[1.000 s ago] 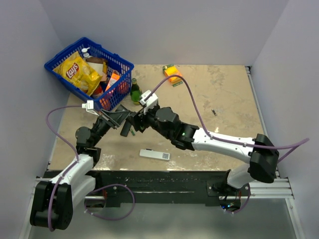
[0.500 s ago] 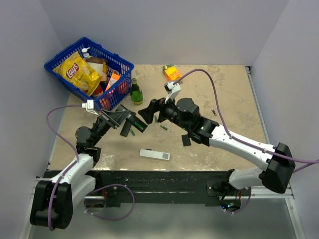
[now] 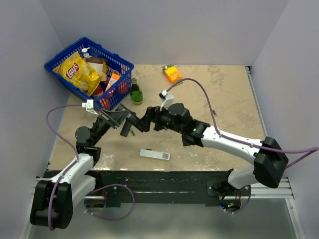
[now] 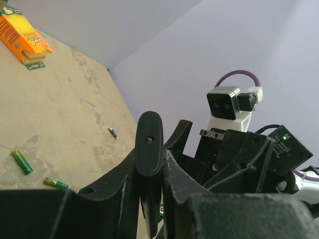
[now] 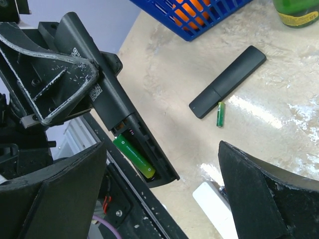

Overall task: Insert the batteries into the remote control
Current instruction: Load the battery into the remote control.

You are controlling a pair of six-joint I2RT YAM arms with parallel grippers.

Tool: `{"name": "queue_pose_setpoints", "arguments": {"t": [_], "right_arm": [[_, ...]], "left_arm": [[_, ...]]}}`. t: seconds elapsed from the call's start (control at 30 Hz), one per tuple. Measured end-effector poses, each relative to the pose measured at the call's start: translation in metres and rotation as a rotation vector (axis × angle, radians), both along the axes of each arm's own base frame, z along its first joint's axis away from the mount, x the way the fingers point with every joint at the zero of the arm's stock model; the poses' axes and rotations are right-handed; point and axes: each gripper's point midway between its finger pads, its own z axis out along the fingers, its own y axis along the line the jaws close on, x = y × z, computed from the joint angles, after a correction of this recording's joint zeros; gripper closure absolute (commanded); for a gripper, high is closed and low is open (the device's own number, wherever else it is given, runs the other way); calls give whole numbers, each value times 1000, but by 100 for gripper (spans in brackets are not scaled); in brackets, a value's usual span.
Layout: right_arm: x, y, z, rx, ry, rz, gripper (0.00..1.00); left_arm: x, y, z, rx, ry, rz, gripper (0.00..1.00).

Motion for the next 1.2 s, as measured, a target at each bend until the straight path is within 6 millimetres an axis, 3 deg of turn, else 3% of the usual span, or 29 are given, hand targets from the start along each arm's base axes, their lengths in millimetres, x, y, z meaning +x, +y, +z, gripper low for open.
{"name": "queue_pose_setpoints", "arguments": {"t": [0.3,0.6,1.2], "right_arm": [[1,5,6,41,3,1,6],[1,11,-7,33,32,12,7],[-1,14,-5,93,49,14,11]], "left_arm": [[-2,0,3,-1,-12,-1,100],[-3,0,7,-1,-24,-3,100],[-8,0,17,-14,-61,-8,100]]}}
